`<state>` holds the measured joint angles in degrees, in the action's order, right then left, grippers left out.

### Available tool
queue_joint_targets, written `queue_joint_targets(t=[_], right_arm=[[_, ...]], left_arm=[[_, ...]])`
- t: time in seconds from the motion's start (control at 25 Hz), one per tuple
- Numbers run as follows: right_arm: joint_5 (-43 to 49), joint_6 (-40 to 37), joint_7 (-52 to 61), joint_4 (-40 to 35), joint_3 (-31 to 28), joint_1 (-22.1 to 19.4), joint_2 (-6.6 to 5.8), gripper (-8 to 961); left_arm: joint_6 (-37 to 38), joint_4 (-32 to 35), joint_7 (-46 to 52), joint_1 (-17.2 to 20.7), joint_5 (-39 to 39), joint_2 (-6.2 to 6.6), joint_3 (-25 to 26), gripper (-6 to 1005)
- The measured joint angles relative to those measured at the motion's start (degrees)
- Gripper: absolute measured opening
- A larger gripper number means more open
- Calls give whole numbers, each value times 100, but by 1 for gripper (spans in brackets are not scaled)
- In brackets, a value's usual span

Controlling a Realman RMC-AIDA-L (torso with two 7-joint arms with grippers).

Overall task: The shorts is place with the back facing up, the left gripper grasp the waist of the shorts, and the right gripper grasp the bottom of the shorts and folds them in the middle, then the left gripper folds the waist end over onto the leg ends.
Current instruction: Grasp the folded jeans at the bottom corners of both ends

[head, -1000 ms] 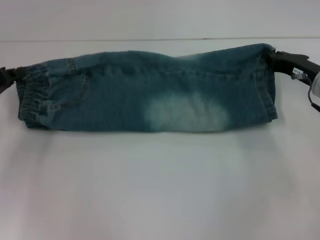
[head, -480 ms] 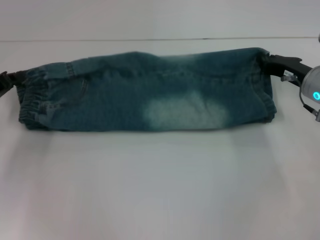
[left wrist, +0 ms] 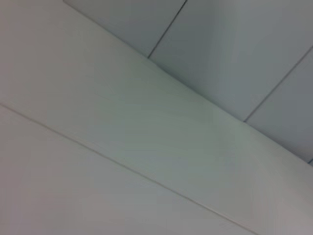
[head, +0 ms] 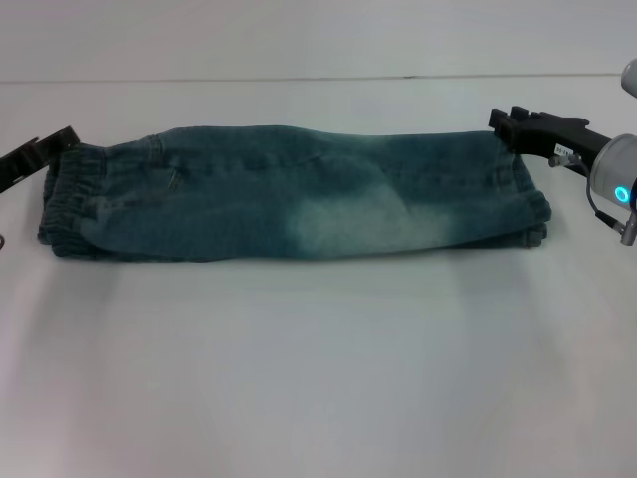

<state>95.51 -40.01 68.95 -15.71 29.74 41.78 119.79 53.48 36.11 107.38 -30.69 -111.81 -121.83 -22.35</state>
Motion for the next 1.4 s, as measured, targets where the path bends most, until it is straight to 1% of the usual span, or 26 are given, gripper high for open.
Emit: queue_joint_targets(t=[0.04,0.16,0.24,0.32,0.44,0.52,0.56,0.64,0.72,0.8,0.88,1.0,1.16,1.28,1.4], right_arm=[[-4,-38,16,3,-5,-16,-6,235],[-11,-188,84,-2,-35,-66,-26,299],[-13,-347,180,-38,-34,-115,-45,341],[-13,-664,406,-87,-13,-204,-94,383],[6,-1579,884,-298,15,-448,-194,447],[29,-2455,1173,-525,143,-633,-280,505],[40,-2866,1269,-634,285,-719,-335,541],[47,-3863,1426,-863,694,-878,-481,614],[77,-4566,1531,-1044,1070,-970,-597,687],[257,-5256,1668,-1266,1412,-1038,-689,851],[602,-5744,1810,-1442,1552,-1049,-716,853],[1196,-6149,2041,-1609,1594,-1009,-686,856],[1534,-6203,2156,-1628,1597,-983,-600,858],[1574,-6161,2163,-1611,1590,-980,-565,858],[1578,-6152,2169,-1598,1581,-980,-553,858]], left_arm=[[-24,-2,-29,24,18,-2,7,238],[15,38,-73,114,66,6,62,338],[192,92,-76,209,139,44,82,434],[439,173,-77,320,178,90,77,531],[839,298,-124,484,160,153,67,672],[839,298,-124,484,160,153,67,765],[1170,432,-222,626,2,218,43,812],[1344,531,-320,677,-187,241,36,858],[1462,628,-402,703,-459,256,22,905],[1524,721,-418,700,-801,262,-7,951],[1535,776,-419,676,-1046,267,-24,951],[1331,814,-420,640,-1232,270,-85,950],[982,818,-420,599,-1272,278,-360,949],[792,793,-403,528,-1350,276,-655,948],[743,714,-366,409,-1508,269,-768,948]])
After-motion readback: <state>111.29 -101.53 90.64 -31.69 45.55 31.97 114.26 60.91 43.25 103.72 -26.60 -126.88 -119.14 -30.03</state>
